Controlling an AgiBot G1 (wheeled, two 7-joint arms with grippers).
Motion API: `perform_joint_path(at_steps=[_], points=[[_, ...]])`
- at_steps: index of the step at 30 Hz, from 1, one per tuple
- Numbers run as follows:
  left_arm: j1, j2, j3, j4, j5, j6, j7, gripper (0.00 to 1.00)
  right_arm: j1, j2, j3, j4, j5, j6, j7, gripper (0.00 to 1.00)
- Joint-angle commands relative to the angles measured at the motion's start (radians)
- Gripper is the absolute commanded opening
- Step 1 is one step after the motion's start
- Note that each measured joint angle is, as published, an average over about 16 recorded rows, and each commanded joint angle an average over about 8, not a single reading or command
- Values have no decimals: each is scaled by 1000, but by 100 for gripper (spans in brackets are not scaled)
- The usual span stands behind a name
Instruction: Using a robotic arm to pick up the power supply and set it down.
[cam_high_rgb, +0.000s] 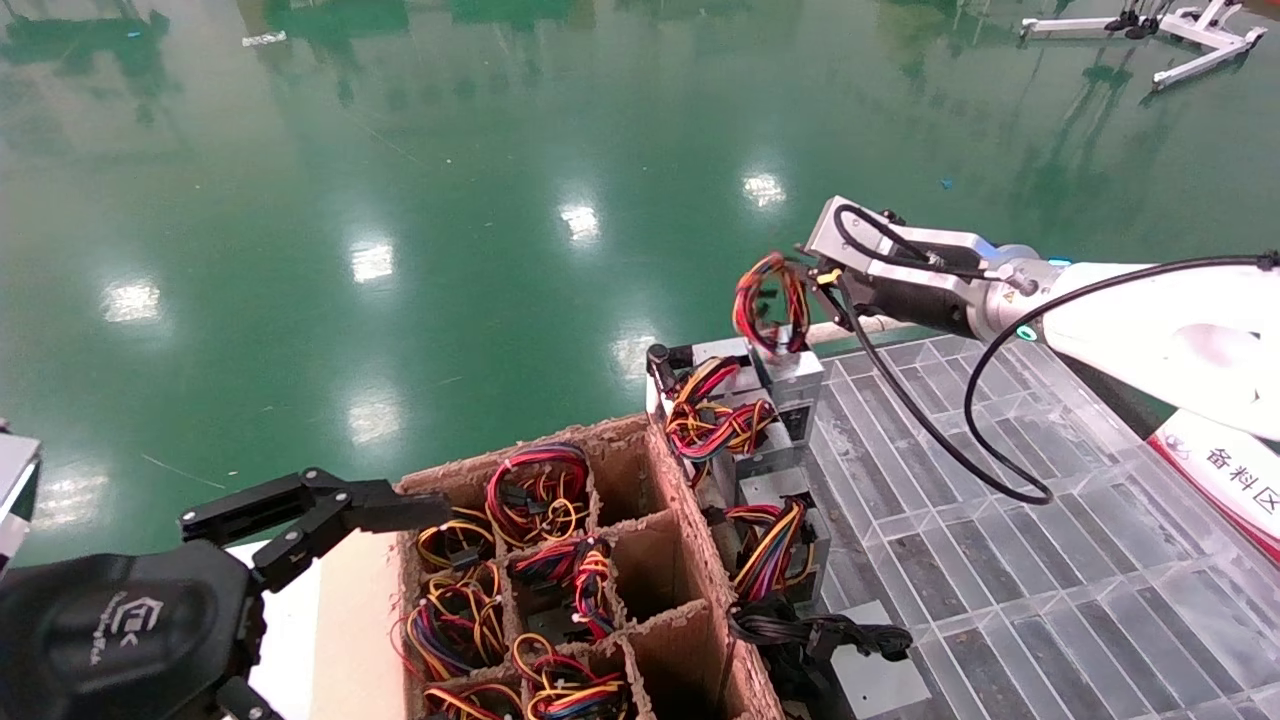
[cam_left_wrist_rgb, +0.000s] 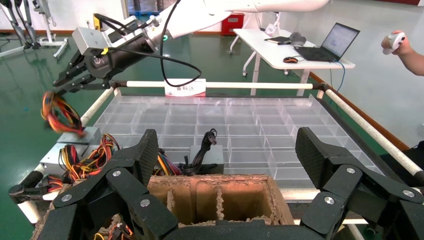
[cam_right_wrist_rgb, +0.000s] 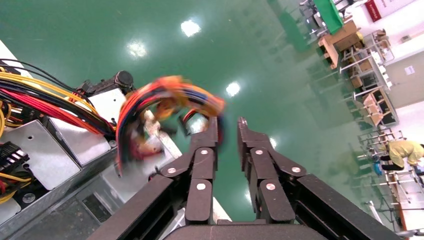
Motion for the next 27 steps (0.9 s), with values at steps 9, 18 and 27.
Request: perform_joint_path(at_steps=[9,18,27], points=[[0,0,0,0,0,0,0,100,20,10,6,-12,9,-34,38,100],[0,0,0,0,0,0,0,100,31,40,37,-17,43,-136,146,100],[0,0,0,0,0,0,0,100,-85,124,103,168,100,-224,260,100]])
